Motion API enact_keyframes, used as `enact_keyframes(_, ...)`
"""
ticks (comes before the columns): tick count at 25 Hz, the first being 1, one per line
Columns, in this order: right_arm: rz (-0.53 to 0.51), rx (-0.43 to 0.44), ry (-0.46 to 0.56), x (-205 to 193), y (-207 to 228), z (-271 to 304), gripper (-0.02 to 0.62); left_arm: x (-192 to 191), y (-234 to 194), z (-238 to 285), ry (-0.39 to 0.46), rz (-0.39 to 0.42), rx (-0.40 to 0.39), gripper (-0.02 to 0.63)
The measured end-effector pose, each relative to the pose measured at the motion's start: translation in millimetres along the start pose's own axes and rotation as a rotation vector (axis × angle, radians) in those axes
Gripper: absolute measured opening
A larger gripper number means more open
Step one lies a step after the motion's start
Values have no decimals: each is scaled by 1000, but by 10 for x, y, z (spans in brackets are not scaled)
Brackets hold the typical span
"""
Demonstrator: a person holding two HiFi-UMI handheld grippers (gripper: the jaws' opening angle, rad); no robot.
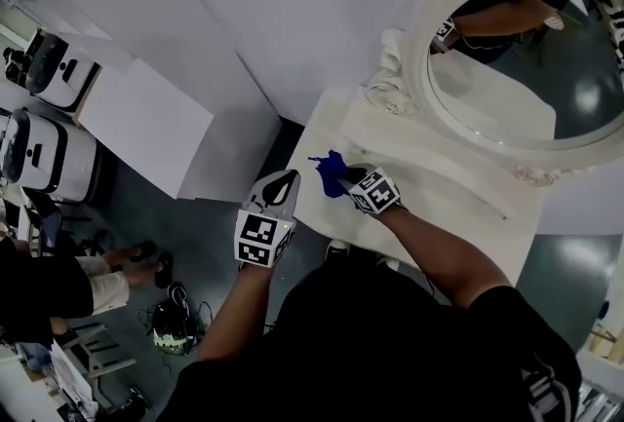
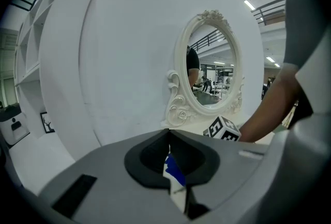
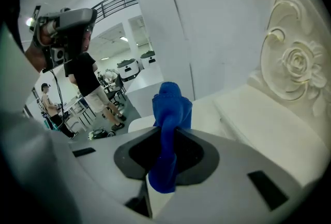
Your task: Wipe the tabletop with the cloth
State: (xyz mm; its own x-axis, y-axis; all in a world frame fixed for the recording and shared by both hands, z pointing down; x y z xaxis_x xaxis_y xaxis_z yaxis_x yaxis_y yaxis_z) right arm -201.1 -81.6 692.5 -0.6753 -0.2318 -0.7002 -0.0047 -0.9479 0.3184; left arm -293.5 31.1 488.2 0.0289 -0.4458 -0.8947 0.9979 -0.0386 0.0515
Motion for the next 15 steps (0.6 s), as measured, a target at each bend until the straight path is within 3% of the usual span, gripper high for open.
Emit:
enact_keyframes(10, 82, 42, -59, 60, 57, 862, 62, -263, -386, -120, -45, -16, 45, 11)
enact_keyframes(15, 155, 23, -81, -28, 164, 1115, 61, -310, -496, -162, -55, 0, 51, 11)
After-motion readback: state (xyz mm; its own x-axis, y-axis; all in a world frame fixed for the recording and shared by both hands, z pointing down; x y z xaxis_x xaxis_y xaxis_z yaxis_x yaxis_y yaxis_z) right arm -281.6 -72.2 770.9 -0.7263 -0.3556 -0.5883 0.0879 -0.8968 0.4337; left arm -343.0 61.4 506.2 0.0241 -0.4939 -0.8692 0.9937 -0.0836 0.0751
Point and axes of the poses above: the fingertips, and each gripper's own axes: z forward along the fingers, y to its right, x out of its top, the point moved 5 cm from there along -z, backward along the fingers, and after that the axes turned 7 degrees about x, right-handed, at the moved point
